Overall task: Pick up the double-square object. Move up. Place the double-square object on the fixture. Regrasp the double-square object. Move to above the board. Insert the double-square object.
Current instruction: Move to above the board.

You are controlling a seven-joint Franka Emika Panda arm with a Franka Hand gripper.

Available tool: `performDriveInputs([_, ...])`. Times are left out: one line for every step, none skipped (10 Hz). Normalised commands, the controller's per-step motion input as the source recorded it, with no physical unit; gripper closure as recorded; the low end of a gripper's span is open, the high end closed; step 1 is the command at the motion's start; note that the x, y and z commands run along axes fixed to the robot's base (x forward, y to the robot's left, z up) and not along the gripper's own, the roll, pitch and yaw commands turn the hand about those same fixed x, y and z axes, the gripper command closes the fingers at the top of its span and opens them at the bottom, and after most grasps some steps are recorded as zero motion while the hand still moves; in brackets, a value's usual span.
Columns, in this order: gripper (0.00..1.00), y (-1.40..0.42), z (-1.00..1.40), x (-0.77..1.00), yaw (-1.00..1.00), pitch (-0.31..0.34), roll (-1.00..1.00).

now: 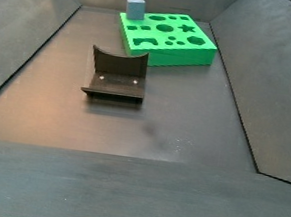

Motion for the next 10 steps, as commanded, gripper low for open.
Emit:
performDriveInputs([1.00, 0.09, 0.00, -0.17, 0.00, -0.214, -0.16])
performDriveInputs([1.00, 0.09, 0.00, -0.17, 0.00, -0.214, -0.16])
performDriveInputs([1.00, 0.09, 0.00, -0.17, 0.00, -0.214, -0.16])
performDriveInputs([1.00, 0.09, 0.00, -0.17, 0.00, -0.214, -0.16])
performDriveInputs([1.00, 0.09, 0.00, -0.17, 0.00, -0.214, -0.16])
performDriveInputs([1.00, 0.09, 0.00, -0.17, 0.00, -0.214, -0.16])
performDriveInputs([1.00, 0.09, 0.00, -0.17, 0.00, -0.214, -0.16])
performDriveInputs([1.00, 0.09, 0.00, -0.17, 0.00, -0.214, -0.16])
performDriveInputs([1.00, 0.09, 0.00, -0.17, 0.00, -0.214, -0.16])
performDriveInputs([1.00, 0.09, 0.00, -0.17, 0.00, -0.214, -0.16])
